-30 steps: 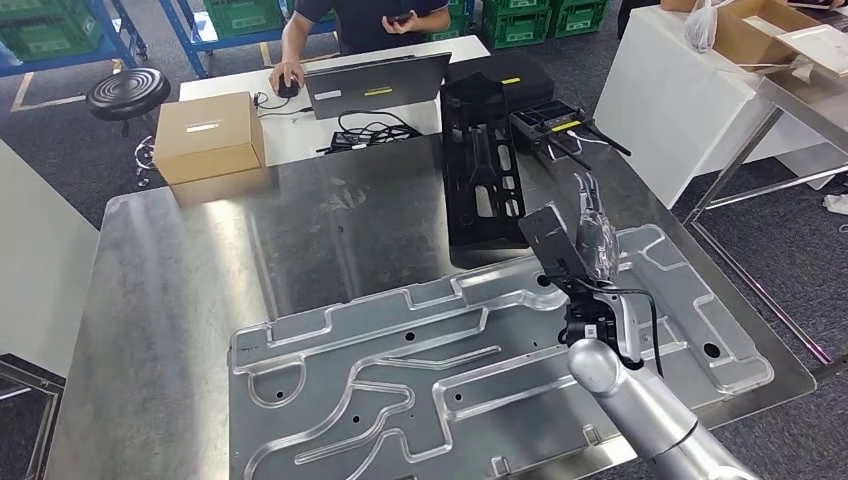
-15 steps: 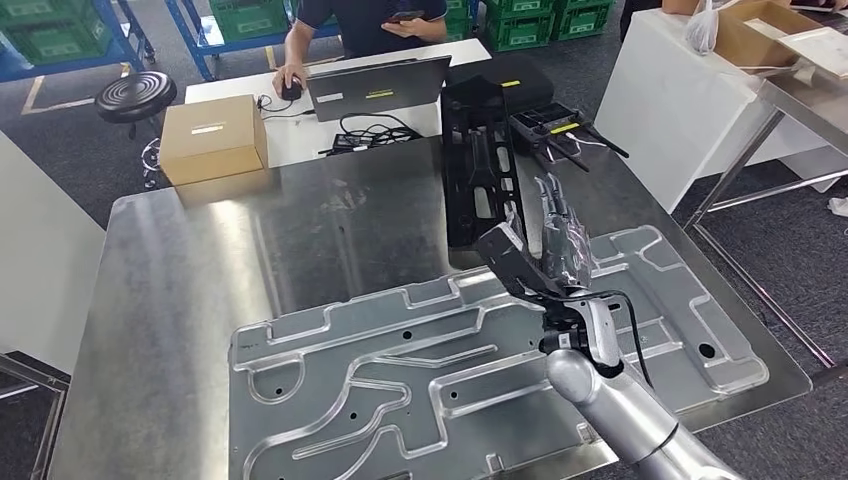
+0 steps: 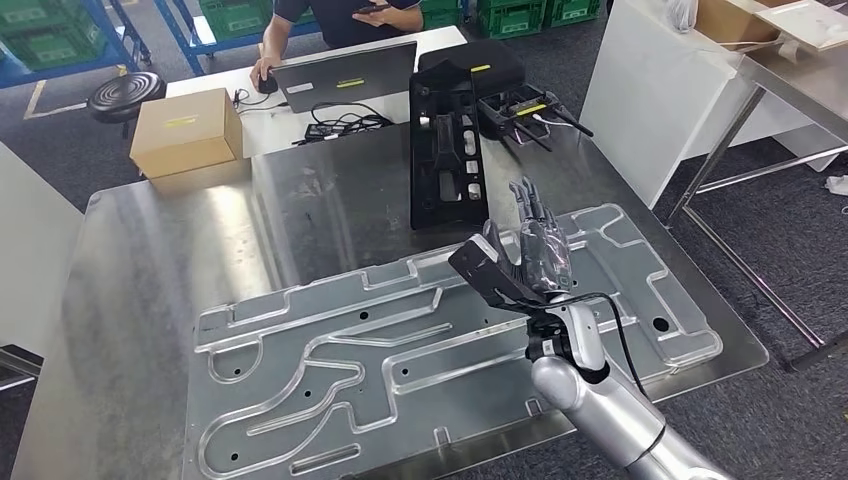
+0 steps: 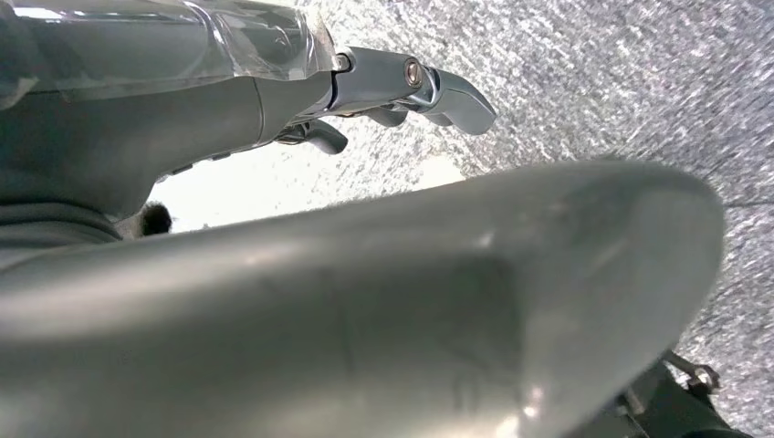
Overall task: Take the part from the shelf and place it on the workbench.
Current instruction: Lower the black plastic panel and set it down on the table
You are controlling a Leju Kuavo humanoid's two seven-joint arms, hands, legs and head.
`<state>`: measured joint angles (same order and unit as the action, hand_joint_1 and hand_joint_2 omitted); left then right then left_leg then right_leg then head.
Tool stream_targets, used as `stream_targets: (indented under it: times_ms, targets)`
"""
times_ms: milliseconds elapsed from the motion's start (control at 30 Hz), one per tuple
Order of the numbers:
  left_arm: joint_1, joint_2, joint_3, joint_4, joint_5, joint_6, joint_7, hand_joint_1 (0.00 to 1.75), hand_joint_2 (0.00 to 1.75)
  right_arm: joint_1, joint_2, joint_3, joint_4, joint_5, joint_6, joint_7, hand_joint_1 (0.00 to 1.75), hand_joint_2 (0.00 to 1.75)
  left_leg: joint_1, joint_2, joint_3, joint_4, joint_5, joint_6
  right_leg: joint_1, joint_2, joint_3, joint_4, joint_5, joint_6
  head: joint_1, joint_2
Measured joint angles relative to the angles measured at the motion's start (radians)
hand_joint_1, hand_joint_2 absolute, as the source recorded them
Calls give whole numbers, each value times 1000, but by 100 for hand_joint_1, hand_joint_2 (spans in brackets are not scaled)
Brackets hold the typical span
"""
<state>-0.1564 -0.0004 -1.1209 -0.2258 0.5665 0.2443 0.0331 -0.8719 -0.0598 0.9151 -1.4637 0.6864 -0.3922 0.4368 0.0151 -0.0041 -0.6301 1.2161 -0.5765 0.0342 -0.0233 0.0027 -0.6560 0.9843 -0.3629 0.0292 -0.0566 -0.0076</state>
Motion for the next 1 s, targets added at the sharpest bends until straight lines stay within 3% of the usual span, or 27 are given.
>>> stream_targets:
  times_ms: [67, 100, 133, 233, 267, 300, 367, 400, 433, 467, 500, 567, 633, 667, 733, 767, 800, 900, 933, 967, 1000]
  targets:
    - [-3, 2, 1, 0, 2, 1, -2, 0, 0, -2, 2, 2, -2, 8, 6, 0, 0, 0, -19, -1, 100, -155, 42, 30, 8, 0, -11, 0, 15, 1, 0, 0]
    - [-5, 3, 1, 0, 2, 1, -3, 0, 0, -3, 3, 3, -4, 12, 8, 0, 0, 0, -28, -1, 133, -213, 57, 41, 9, -1, -14, -1, 23, 4, 0, 0]
    - [-7, 4, 2, 0, 3, 1, -4, 0, 0, -4, 5, 3, -5, 15, 10, 0, 0, 0, -34, -2, 147, -243, 64, 48, 7, -3, -15, -3, 30, 9, 0, 0]
    - [-9, 5, 5, 0, 6, 0, -5, 0, 0, -3, 11, 8, -8, 16, 14, 0, 0, 0, -40, -3, 140, -263, 99, 56, 0, -6, -16, -22, 51, 31, 0, 0]
    - [-9, 5, 6, 0, 6, 0, -5, 0, 0, -2, 11, 10, -9, 16, 16, 0, 0, 0, -38, -2, 136, -273, 117, 58, 0, -5, -20, -18, 37, 36, 0, 0]
    - [-10, 5, 8, 0, 6, 1, -5, 0, 0, -2, 11, 11, -10, 17, 18, 0, 0, 0, -35, -2, 129, -283, 137, 59, 1, -5, -30, 6, 1, 40, 1, 0]
    - [-9, 5, 11, 0, 6, 1, -5, 0, 0, 0, 10, 14, -11, 22, 26, 0, 0, 0, -33, -1, 106, -289, 165, 59, 1, -4, -58, 118, -108, 45, 2, 0]
    - [-9, 5, 12, 0, 6, 1, -5, 0, 0, 3, 10, 17, -12, 29, 34, 0, 0, 0, -33, 0, 93, -288, 176, 58, 1, -4, -69, 186, -148, 47, 2, 0]
    - [-8, 5, 12, 0, 4, 0, -5, 0, 0, 7, 9, 21, -12, 37, 42, 0, 0, 0, -33, 2, 79, -288, 187, 57, 2, -4, -71, 237, -165, 50, 2, 0]
    - [-8, 5, 13, 0, 2, 0, -5, 0, 0, 11, 9, 25, -12, 47, 50, 1, 0, 0, -34, 3, 65, -287, 197, 56, 2, -4, -58, 260, -162, 51, 2, 0]
    - [-8, 5, 14, 0, 1, -1, -5, 0, 0, 14, 10, 30, -13, 56, 55, 2, 0, 0, -34, 4, 51, -286, 207, 54, 2, -4, -28, 244, -142, 50, 2, 0]
    - [-9, 5, 15, 0, -1, -1, -4, 0, 0, 17, 11, 38, -17, 67, 62, 4, 0, 0, -35, 5, 28, -283, 226, 48, 3, -4, 83, 119, -113, 44, 2, 0]
    - [-11, 5, 17, 0, -1, -1, -4, 0, 0, 15, 15, 43, -22, 71, 66, 4, 0, 0, -38, 5, 14, -278, 242, 39, 8, -3, 175, -10, -122, 31, 1, 0]
    - [-12, 5, 17, 0, 1, -1, -4, 0, 0, 14, 17, 46, -23, 73, 69, 3, 0, 0, -39, 5, 10, -277, 250, 33, 11, -2, 193, -41, -129, 23, 1, 0]
    - [-11, 5, 18, 0, 6, -2, -4, 0, 0, 15, 19, 50, -24, 77, 74, 1, 0, 0, -36, 4, 4, -276, 262, 22, 13, -5, 186, -49, -118, 5, 1, 0]
    - [-9, 5, 19, 0, 9, -2, -4, 0, 0, 15, 21, 52, -24, 78, 76, 0, 0, 0, -33, 3, -4, -263, 247, 15, 12, -8, 178, -50, -109, -4, 1, 0]
    - [-7, 5, 19, 0, 11, -2, -4, 0, 0, 14, 22, 54, -24, 79, 78, -1, 0, 0, -30, 2, -17, -233, 214, 8, 10, -10, 168, -51, -97, -12, 1, 0]
    - [-5, 6, 19, 0, 13, -2, -4, 0, 0, 14, 27, 60, -23, 84, 81, -3, 0, 0, -18, 2, -75, -41, 67, -12, 9, -11, 125, -51, -62, -23, 1, 0]
    - [-4, 6, 20, 0, 13, -2, -4, 0, 0, 15, 27, 62, -23, 85, 81, -3, 0, 0, -15, 2, -84, 16, 46, -15, 9, -12, 110, -51, -51, -22, 1, 0]
    - [-4, 6, 20, 0, 13, -3, -5, 0, 0, 16, 27, 64, -23, 86, 83, -3, 0, 0, -12, 2, -77, 43, 48, -18, 9, -12, 94, -50, -39, -21, 1, 0]
    - [-4, 6, 20, 0, 13, -3, -5, 0, 0, 17, 27, 65, -23, 86, 84, -3, 0, 0, -10, 2, -53, 33, 69, -19, 9, -12, 78, -50, -28, -19, 1, 0]
